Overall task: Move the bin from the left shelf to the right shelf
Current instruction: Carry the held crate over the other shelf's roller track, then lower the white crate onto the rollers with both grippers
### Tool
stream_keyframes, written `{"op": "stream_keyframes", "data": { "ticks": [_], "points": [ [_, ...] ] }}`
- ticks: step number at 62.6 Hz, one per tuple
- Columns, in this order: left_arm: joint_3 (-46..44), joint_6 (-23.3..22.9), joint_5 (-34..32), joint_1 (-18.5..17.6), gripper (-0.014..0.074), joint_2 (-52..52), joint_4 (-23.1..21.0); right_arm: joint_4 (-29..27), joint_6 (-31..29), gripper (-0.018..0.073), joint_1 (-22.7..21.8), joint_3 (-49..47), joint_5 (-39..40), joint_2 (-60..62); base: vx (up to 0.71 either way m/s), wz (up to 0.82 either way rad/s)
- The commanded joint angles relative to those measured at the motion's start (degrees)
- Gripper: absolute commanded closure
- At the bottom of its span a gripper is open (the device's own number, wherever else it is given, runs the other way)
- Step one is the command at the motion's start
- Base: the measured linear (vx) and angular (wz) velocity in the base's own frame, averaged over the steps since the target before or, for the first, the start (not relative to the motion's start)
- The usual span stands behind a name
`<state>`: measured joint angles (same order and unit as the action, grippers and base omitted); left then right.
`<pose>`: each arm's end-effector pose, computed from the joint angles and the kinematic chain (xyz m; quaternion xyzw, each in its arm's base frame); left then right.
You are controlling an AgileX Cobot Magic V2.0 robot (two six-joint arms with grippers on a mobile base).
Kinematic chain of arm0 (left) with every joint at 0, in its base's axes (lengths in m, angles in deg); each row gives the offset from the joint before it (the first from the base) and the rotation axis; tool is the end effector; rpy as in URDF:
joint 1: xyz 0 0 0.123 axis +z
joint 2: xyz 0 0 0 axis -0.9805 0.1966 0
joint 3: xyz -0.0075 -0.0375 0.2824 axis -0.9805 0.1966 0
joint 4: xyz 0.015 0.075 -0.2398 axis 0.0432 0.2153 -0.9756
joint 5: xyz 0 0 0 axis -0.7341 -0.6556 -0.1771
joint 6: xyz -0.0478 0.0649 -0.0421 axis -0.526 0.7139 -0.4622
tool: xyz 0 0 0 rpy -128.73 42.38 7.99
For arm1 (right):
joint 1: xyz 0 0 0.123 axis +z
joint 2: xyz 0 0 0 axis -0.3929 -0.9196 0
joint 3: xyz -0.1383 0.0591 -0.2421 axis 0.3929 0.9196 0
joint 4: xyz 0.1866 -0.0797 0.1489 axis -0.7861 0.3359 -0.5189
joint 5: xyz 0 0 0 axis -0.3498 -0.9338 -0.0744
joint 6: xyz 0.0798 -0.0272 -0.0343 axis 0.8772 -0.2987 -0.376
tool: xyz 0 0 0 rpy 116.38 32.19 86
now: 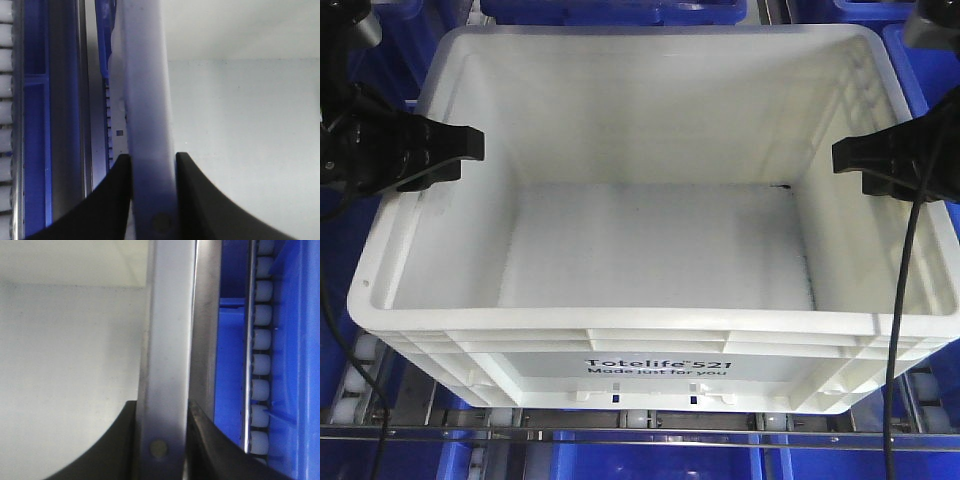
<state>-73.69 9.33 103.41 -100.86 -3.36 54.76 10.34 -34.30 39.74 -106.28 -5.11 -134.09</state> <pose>0.2369 -0.0954 0.3545 0.0236 0.9371 -0.1169 0.3280 0.2240 0.0592 0.3621 -0.0163 0.9531 0.0405 0.2996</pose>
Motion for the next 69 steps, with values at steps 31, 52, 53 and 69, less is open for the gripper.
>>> {"op": "stream_keyframes", "data": {
  "ticks": [31, 52, 53, 69],
  "points": [
    [-2.2, 0.9, -4.7, 0.1, 0.0524, -2.7, 1.6, 4.7, -0.3, 0.0559, -0.7, -2.4, 5.1, 1.9, 0.01, -0.02],
    [-2.2, 0.9, -4.7, 0.1, 0.0524, -2.7, 1.6, 4.7, -0.3, 0.0559, -0.7, -2.4, 5.1, 1.9, -0.03, 0.02],
    [-2.2, 0.9, -4.7, 0.1, 0.0524, -2.7, 1.6, 4.7, -0.3, 0.0559, -0.7, -2.4, 5.1, 1.9, -0.04, 0.03],
    [-2.2, 0.9, -4.7, 0.1, 0.0524, -2.7, 1.6, 4.7, -0.3, 0.0559, -0.7, -2.4, 5.1, 1.9, -0.02, 0.02]
  ]
}}
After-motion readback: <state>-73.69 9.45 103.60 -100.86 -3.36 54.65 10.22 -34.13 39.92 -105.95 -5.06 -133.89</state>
